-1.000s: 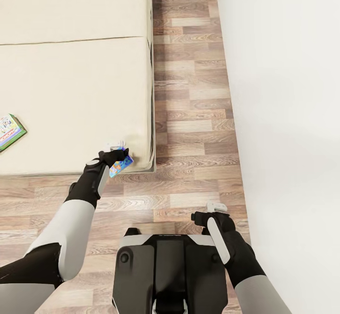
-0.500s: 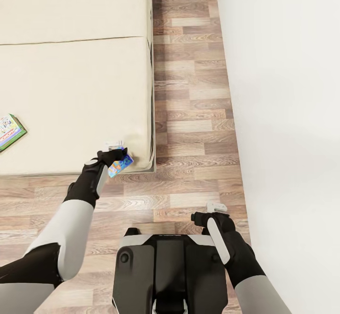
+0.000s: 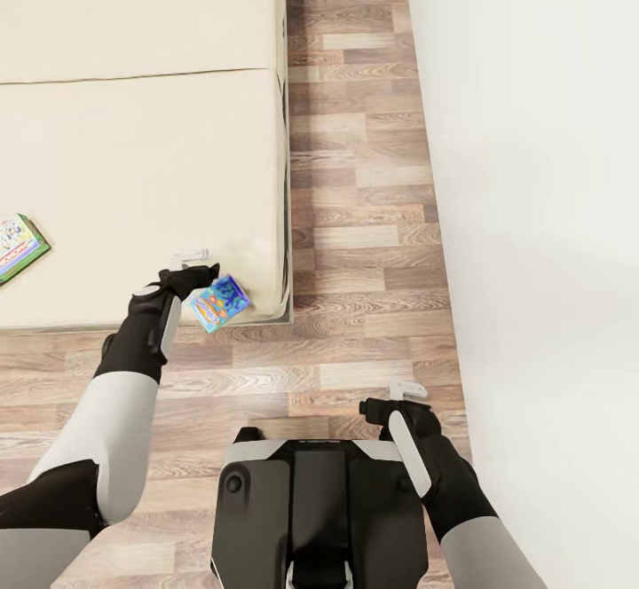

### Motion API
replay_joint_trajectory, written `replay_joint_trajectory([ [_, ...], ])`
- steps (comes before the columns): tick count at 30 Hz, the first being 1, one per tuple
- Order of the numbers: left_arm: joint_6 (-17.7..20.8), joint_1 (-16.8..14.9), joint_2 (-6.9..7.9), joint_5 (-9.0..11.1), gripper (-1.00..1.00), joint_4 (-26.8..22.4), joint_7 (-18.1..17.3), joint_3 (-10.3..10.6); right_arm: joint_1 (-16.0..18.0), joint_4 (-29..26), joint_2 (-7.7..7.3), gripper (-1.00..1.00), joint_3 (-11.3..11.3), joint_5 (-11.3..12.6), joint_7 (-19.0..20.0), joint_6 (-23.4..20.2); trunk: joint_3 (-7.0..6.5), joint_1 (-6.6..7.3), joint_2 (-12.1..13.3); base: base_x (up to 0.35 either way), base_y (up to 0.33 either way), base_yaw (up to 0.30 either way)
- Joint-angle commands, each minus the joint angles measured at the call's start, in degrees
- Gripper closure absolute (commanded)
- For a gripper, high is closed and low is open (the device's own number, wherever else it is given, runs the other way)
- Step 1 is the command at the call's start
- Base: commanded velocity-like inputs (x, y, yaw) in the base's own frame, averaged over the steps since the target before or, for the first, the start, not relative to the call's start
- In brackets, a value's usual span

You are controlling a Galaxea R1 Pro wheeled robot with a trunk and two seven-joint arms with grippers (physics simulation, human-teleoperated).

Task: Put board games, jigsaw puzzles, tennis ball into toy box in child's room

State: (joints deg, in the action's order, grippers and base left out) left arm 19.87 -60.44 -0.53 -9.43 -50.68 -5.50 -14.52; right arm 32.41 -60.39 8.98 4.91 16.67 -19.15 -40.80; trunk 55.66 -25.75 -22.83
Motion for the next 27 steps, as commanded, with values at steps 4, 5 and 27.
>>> replay_joint_trajectory([
  [4,2.57,-0.02,0.78,-0.57,-1.00,-2.29,-2.16,-0.32,0.02,0.10,-0.02,-1.00,0.10,0.59,-0.55,0.03,0.06,-0.04,-0.09,0.000,0.000,0.000],
  [5,3.60,-0.02,1.19,-0.58,-1.00,-3.02,-3.57,-0.62,0.02,0.15,-0.02,-1.00,0.10,0.61,-0.55,0.09,0.06,-0.04,-0.09,0.000,0.000,0.000],
  [27,26.08,5.29,13.50,-1.35,-1.00,-14.74,-38.89,-13.61,0.02,0.27,-0.10,-1.00,0.01,0.60,-0.54,0.83,0.06,-0.04,-0.09,0.000,0.000,0.000],
])
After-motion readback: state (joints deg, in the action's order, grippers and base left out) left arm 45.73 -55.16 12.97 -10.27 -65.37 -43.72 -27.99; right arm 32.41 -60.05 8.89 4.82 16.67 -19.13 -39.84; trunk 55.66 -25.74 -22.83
